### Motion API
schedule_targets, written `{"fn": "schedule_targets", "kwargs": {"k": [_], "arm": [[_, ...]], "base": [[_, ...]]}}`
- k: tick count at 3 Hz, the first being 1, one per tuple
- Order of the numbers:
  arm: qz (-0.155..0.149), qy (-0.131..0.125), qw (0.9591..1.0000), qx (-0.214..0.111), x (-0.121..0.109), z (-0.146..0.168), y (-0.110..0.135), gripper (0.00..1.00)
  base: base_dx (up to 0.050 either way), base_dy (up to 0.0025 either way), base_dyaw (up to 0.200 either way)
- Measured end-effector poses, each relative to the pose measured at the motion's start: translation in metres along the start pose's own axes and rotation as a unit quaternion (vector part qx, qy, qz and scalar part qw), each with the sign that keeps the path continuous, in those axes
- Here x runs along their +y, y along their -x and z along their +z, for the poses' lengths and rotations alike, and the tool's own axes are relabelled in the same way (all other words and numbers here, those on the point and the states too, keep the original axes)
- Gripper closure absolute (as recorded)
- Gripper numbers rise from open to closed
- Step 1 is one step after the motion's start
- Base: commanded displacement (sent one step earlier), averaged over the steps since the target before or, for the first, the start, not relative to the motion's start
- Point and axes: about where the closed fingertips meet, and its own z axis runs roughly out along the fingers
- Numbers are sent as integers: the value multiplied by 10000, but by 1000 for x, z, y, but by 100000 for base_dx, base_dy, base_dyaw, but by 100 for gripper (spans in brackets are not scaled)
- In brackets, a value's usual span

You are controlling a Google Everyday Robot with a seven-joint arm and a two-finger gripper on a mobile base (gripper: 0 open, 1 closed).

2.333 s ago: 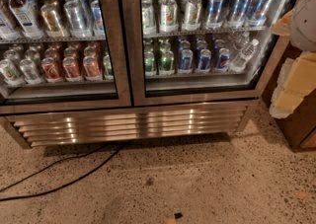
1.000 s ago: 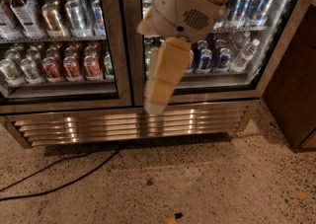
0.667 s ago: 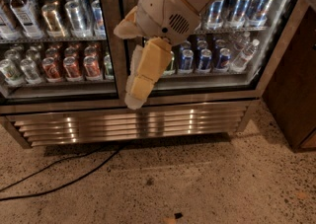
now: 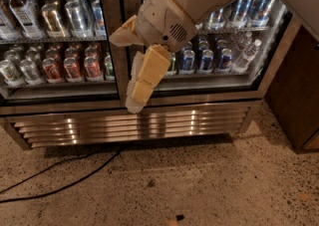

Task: Open left fridge door

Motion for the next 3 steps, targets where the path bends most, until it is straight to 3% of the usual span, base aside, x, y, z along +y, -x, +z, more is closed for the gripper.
{"fn": "schedule_targets", "kwargs": {"k": [1, 2, 3], "arm": [[33, 434, 9986, -291, -5, 28, -6, 0], [-52, 1078, 9831, -1482, -12, 87, -7, 0], [-286, 1438, 9635, -2238, -12, 106, 8, 0]], "base": [[0, 0, 0], [0, 0, 0], [0, 0, 0]]}}
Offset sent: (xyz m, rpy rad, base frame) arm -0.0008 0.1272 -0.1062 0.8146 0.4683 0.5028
